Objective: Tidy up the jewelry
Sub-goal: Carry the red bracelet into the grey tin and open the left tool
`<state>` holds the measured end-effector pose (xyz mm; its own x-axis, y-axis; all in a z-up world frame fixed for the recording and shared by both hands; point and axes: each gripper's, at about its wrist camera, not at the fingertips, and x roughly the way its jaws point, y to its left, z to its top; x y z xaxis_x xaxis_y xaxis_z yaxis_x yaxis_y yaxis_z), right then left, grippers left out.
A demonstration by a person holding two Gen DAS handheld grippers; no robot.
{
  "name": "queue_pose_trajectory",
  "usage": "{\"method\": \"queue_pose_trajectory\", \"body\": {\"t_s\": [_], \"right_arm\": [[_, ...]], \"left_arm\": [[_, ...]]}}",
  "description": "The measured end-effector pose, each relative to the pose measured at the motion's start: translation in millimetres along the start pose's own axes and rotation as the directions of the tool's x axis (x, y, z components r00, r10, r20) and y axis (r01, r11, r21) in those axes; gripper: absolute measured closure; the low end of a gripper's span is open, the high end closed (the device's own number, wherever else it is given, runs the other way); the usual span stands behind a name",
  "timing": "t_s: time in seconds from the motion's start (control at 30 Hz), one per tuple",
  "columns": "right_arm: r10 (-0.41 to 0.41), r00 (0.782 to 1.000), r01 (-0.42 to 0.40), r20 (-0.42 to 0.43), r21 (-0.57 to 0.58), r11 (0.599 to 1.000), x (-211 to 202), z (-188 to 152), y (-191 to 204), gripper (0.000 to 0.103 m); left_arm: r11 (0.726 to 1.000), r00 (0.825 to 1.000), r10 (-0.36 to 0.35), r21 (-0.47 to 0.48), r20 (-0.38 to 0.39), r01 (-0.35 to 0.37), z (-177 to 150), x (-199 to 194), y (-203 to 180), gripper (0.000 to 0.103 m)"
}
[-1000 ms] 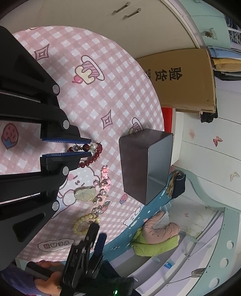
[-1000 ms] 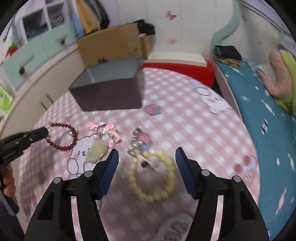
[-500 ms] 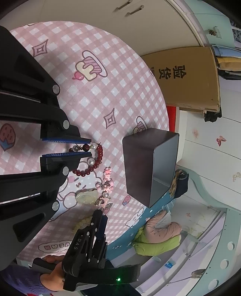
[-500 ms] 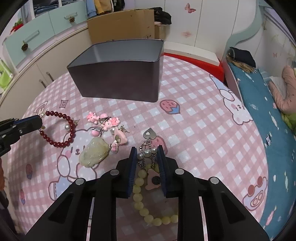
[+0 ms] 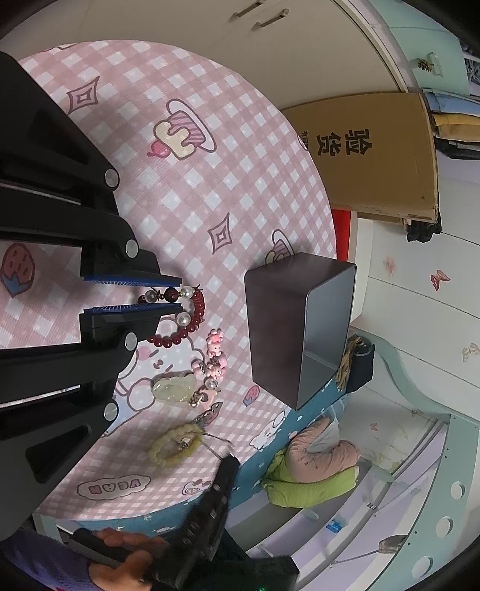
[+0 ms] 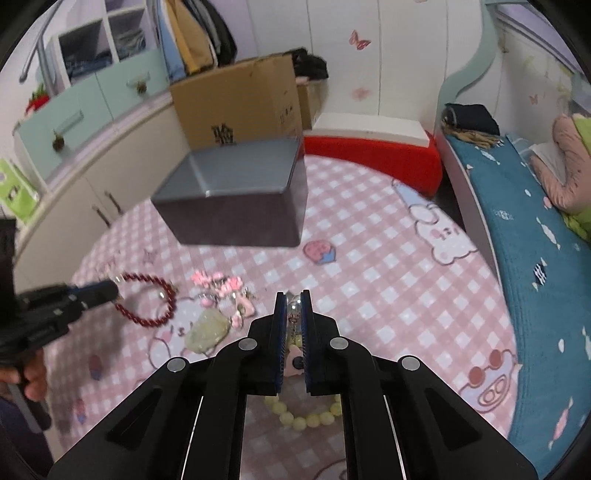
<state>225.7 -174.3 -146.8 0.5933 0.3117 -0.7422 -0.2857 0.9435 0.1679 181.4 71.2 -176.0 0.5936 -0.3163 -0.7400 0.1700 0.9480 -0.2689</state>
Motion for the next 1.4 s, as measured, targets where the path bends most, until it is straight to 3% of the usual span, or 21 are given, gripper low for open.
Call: {"method": "queue_pose_trajectory", "body": {"t_s": [0.5, 0.7, 0.83, 1.07, 1.2, 1.4], "right_arm": [[0.044, 0.983, -0.04, 0.177, -0.026, 0.999, -83.7, 32.5, 15.3, 0.095], [0.058, 0.976, -0.05, 0.211, -0.041, 0.998, -93.7, 49.4, 21.6, 0.095], [0.075, 0.973, -0.067, 0.217, -0.041, 0.997, -84.4, 70.5, 23.8, 0.095], [0.114, 0.966, -0.107, 0.233, -0.044, 0.993, -52.9, 112.1, 36.0, 0.095], [0.122, 0.971, -0.116, 0.207, -0.045, 0.992, -23.9, 128.8, 44.8, 0.095], [0.117, 0.984, -0.115, 0.138, -0.022, 0.993, 24.0, 131.0, 46.1, 0.095]], "left_arm": [[0.996, 0.995, -0.091, 0.024, 0.052, 0.09, 12.0, -23.8, -15.7, 0.096], [0.986, 0.981, -0.158, 0.065, 0.11, 0.151, 40.8, -46.4, -27.6, 0.096], [0.976, 0.964, -0.209, 0.105, 0.164, 0.193, 74.9, -64.7, -36.8, 0.096], [0.976, 0.959, -0.189, 0.147, 0.212, 0.16, 129.0, -64.5, -47.2, 0.096], [0.981, 0.973, -0.165, 0.126, 0.159, 0.146, 151.4, -32.3, -44.7, 0.096], [0.991, 0.993, -0.107, 0.092, 0.056, 0.101, 154.6, 24.5, -34.7, 0.096]]}}
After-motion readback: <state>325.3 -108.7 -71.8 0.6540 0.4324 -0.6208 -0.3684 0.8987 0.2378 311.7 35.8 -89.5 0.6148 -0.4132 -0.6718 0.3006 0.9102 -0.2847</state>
